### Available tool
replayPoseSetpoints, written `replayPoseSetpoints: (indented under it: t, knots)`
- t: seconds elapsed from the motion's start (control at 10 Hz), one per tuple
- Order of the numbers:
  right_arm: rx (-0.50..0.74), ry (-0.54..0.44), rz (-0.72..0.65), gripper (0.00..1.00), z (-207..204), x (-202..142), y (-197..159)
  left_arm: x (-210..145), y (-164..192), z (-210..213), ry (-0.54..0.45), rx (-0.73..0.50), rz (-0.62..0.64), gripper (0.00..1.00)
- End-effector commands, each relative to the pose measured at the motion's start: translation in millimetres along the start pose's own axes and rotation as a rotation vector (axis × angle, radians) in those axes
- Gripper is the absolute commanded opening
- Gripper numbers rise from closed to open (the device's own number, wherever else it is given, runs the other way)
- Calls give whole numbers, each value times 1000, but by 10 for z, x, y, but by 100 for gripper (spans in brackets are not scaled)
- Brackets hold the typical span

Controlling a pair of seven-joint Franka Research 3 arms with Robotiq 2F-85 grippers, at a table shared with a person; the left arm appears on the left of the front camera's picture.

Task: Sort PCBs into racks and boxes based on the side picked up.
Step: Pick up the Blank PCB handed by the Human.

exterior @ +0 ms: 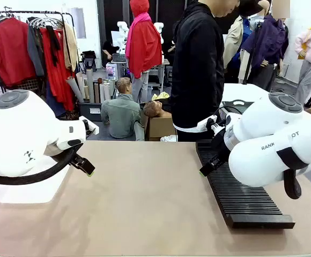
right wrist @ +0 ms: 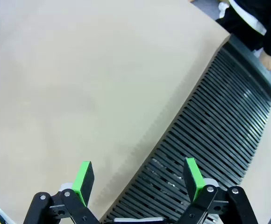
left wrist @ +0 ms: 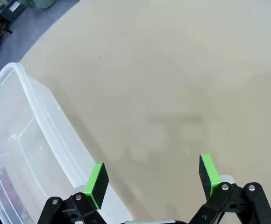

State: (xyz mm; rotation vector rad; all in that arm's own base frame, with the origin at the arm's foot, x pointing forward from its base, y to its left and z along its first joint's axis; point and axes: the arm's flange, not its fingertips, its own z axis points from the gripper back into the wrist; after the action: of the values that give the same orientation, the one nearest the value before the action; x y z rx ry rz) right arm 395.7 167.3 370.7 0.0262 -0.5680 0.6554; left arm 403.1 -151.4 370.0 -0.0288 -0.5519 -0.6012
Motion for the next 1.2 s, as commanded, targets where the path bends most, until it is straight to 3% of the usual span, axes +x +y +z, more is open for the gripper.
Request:
replayPoseSetpoints:
  t: [0.0, 1.1]
  knots:
    - [0, 0, 0, 100, 0, 0, 0, 0, 0, 1, 0, 0, 0, 100]
    - [0, 0, 1, 100, 0, 0, 1, 0, 0, 0, 0, 0, 0, 100]
